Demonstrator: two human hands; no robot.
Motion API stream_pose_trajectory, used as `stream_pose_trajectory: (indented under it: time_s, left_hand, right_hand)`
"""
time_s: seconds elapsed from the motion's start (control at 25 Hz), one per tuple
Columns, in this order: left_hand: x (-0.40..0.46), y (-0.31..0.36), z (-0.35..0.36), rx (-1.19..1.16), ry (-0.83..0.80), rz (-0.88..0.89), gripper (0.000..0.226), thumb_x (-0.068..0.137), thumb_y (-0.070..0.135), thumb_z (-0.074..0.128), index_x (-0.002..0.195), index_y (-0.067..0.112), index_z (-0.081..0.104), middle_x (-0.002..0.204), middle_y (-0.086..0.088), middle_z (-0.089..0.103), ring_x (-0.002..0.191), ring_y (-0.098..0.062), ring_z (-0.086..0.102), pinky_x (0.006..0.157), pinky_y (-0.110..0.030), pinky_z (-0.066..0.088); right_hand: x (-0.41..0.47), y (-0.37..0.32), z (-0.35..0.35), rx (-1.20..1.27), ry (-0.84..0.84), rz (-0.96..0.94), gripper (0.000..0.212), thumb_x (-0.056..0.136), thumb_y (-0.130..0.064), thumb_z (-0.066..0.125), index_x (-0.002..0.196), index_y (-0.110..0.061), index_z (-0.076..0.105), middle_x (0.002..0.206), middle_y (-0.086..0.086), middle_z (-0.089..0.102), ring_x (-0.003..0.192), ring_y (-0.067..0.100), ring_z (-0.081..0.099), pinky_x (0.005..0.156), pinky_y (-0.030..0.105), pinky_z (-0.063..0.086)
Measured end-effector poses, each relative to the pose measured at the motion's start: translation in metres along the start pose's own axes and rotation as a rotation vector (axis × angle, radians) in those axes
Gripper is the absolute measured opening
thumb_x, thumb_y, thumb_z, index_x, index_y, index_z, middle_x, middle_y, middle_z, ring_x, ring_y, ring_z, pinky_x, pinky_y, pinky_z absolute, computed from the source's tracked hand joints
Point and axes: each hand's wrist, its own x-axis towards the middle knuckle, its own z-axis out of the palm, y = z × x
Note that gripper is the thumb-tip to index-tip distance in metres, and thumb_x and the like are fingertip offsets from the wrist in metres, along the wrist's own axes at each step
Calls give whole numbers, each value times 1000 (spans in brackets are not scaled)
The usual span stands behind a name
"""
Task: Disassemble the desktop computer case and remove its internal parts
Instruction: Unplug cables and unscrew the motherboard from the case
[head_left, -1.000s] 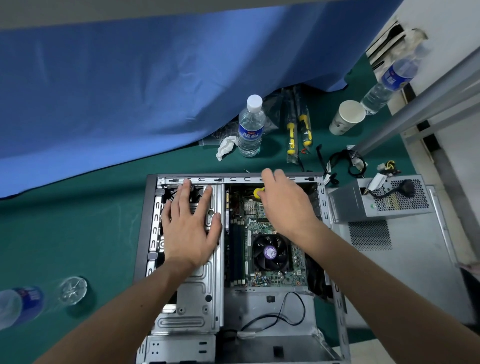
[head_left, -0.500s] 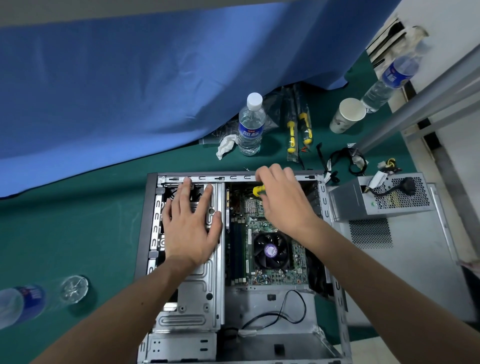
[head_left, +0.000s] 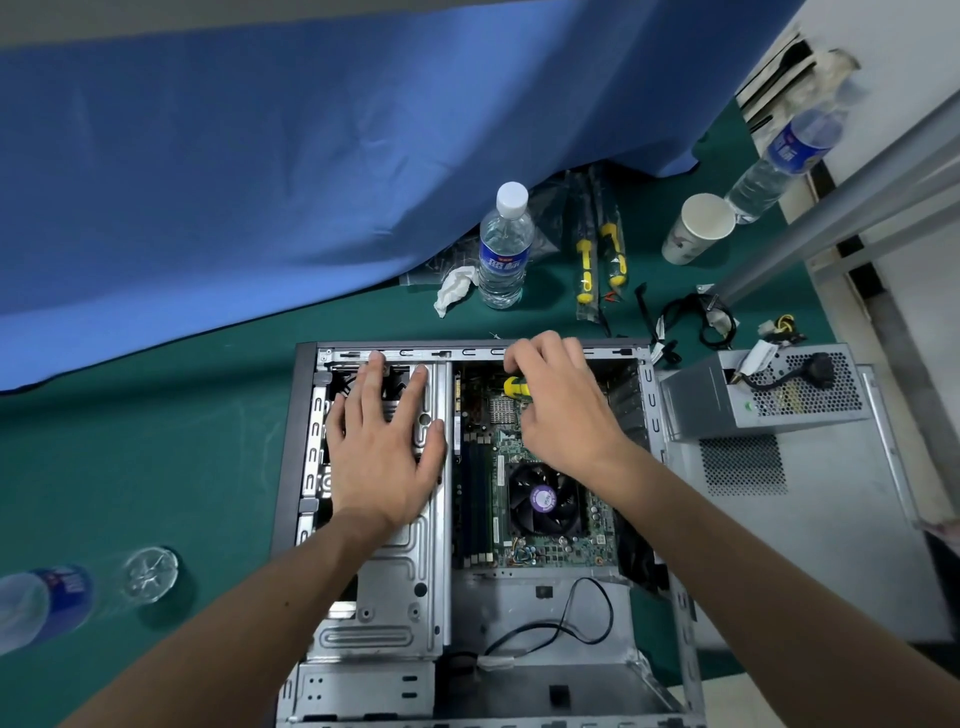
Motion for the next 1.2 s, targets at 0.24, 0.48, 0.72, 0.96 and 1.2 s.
stream_pose_trajectory:
  time_s: [0.24, 0.48, 0.72, 0.96, 1.2]
  left_hand:
    - [0, 0, 0, -5, -7, -5, 58, 95, 56, 29, 148, 34, 36, 160, -13, 15, 145, -29, 21, 114, -45, 15]
    - [-1, 1, 0, -8, -11, -6, 58, 95, 56, 29, 149, 34, 34, 160, -12, 14, 145, -29, 21, 114, -45, 15]
    - [-1, 1, -1, -10, -14, -9, 58, 95, 56, 28, 149, 34, 34, 160, -12, 14, 145, -29, 20, 114, -46, 16]
    - [0, 0, 0, -3, -2, -8, 58, 95, 56, 29, 149, 34, 35, 160, -12, 14, 145, -30, 21, 114, -45, 15]
    - [0, 0, 0, -3, 1, -3, 58, 95, 57, 27, 149, 34, 34, 160, -13, 14, 145, -29, 21, 114, -44, 14]
  right_hand:
    - [-1, 2, 6, -72, 94, 139, 23, 101, -28, 47, 118, -13, 43, 111, 9, 45, 76, 25, 52, 63, 37, 45]
    - [-6, 3, 5, 45, 84, 69, 33, 85, -12, 62, 113, -19, 46, 109, -1, 42, 100, 18, 39, 84, 37, 45]
    - [-1, 0, 3, -16, 76, 80, 23, 96, -18, 54, 117, -15, 46, 112, 5, 44, 92, 24, 48, 76, 38, 46]
    - [-4, -6, 6, -135, 76, 135, 35, 94, -37, 53, 120, -17, 41, 110, 7, 44, 90, 25, 49, 74, 42, 50]
    - [3, -11, 3, -31, 60, 14, 29, 90, -7, 56, 116, -16, 47, 113, 5, 43, 99, 24, 42, 84, 39, 44]
